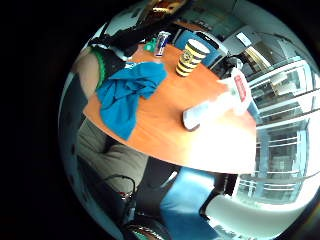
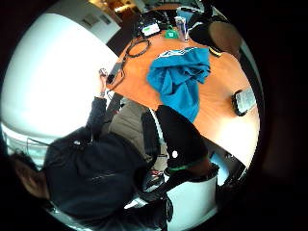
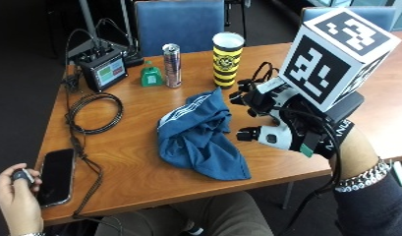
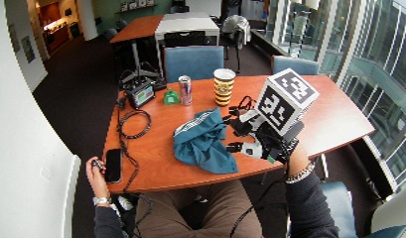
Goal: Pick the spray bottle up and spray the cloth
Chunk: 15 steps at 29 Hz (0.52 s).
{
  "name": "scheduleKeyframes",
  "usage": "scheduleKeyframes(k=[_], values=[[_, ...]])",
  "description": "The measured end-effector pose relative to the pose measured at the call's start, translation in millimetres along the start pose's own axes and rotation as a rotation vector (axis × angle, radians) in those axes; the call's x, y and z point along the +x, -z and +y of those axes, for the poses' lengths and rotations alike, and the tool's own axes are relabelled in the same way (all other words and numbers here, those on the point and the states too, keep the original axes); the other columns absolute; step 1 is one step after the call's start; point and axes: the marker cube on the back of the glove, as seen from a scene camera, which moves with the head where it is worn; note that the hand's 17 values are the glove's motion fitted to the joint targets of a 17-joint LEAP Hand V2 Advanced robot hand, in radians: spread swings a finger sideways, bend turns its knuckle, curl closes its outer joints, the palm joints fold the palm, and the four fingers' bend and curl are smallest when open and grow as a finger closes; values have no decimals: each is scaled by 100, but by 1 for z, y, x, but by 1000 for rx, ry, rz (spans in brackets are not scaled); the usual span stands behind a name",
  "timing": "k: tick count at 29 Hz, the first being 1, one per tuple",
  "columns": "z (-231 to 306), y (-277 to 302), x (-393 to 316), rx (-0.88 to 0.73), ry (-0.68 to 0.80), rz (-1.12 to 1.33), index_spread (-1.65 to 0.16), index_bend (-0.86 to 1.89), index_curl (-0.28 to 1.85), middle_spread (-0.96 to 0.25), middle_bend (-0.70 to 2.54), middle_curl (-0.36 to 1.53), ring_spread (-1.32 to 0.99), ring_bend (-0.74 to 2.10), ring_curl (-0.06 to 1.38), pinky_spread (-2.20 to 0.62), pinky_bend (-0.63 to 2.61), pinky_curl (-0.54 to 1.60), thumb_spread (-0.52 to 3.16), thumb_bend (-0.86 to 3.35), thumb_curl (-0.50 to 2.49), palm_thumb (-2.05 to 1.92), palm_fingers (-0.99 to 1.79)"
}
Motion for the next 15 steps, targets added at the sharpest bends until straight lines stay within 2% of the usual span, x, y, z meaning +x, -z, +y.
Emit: scheduleKeyframes(k=[7, 15], values=[[0, 0, -2, 0, 3, -5, -32, 28, 21, -11, 18, 13, -10, 37, 20, 14, 38, 18, 80, 23, 11, 39, 69], [-5, -4, 3, -4, -2, -12, -38, 24, 26, -12, 16, 18, -12, 36, 24, 16, 36, 23, 103, 20, 16, 42, 69]])
